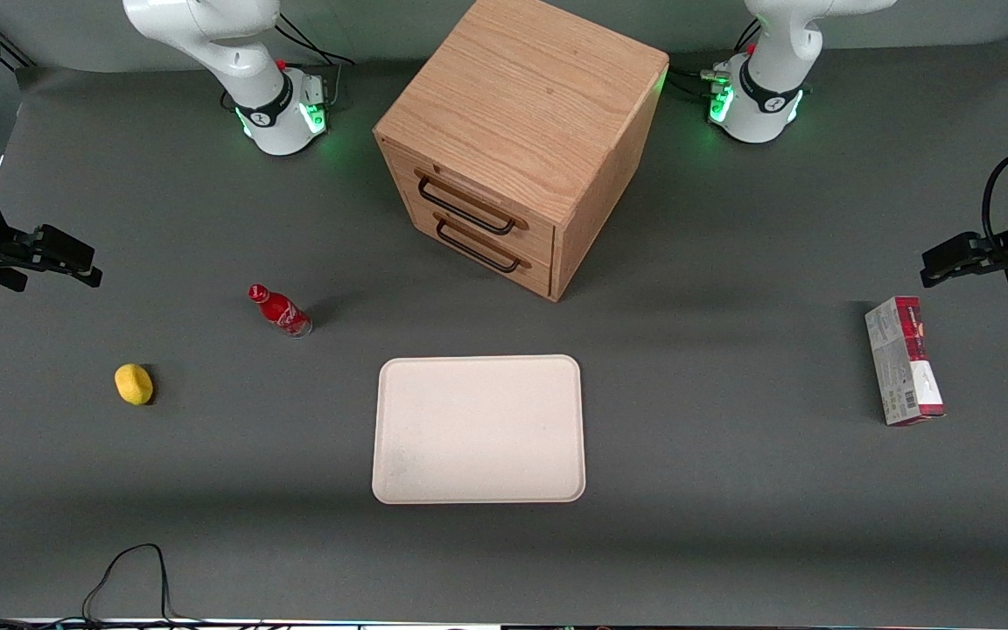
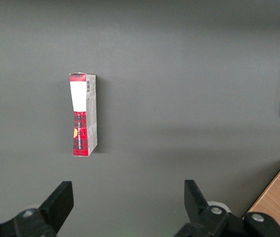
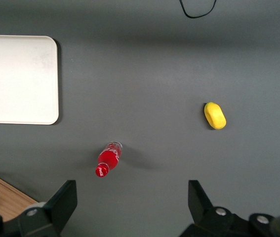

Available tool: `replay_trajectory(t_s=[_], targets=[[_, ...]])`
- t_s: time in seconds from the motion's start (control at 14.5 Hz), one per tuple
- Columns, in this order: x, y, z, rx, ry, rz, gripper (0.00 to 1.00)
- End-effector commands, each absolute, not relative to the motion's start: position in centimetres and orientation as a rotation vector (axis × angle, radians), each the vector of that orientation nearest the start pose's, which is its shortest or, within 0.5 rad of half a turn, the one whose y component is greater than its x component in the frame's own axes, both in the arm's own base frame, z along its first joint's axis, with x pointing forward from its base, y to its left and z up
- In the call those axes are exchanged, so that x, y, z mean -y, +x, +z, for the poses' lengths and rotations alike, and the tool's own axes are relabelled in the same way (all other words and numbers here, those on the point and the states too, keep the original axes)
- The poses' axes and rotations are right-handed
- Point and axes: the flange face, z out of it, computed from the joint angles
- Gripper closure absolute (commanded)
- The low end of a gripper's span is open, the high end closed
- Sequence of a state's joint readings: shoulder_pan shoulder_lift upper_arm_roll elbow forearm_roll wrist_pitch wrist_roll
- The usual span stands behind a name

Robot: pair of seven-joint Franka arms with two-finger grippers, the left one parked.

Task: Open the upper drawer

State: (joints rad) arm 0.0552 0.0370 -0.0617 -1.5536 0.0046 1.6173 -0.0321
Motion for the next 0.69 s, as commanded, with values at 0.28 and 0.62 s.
replay_trajectory(t_s=[0.28, 0.62], targets=[[-15.2, 59.2, 61.2, 0.414, -3.112, -0.078, 0.00], [-28.4, 54.7, 60.8, 0.771, -3.037, -0.072, 0.00]])
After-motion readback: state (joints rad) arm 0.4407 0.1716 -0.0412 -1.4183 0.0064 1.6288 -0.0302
